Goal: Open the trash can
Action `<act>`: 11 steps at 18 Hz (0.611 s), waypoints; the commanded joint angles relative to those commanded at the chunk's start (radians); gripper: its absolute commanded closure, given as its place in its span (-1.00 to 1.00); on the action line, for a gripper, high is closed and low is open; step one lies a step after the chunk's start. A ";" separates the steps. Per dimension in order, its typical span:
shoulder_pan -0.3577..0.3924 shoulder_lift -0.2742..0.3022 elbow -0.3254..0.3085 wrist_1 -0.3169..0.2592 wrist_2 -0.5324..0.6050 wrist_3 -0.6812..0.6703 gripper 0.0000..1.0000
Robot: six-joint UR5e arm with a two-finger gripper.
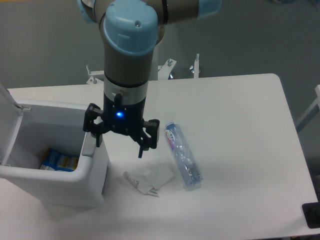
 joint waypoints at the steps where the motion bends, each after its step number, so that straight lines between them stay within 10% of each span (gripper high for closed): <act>1: 0.011 -0.012 0.002 0.000 0.005 0.029 -1.00; 7: 0.110 -0.049 0.005 0.006 0.046 0.201 -1.00; 11: 0.176 -0.113 -0.018 0.121 0.072 0.256 -1.00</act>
